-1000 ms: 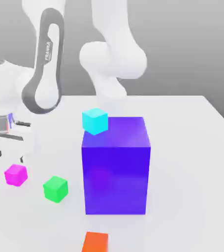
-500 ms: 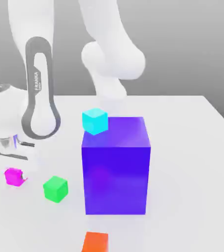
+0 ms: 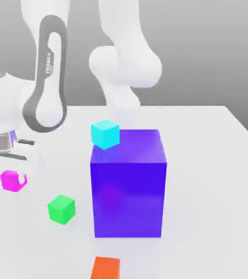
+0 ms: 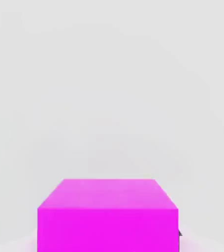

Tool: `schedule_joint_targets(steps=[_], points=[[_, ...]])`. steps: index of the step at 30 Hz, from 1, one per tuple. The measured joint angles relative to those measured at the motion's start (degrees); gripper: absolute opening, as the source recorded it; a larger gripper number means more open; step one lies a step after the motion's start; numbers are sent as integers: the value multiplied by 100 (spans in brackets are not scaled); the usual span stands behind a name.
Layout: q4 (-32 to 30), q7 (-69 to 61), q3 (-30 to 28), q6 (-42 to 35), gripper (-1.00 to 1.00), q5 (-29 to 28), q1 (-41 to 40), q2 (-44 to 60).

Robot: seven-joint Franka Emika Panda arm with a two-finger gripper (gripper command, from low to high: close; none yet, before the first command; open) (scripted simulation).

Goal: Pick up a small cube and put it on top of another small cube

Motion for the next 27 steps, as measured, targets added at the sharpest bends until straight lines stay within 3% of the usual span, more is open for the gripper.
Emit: schedule_joint_targets(steps=[10,22,27], points=[[1269,-1781,1479,-757,-100,1182,115,915],[2628,-3040,2560,-1282,-100,1485,321,1772],[2661,-3512,2801,-1498,-100,1462,286,1862]])
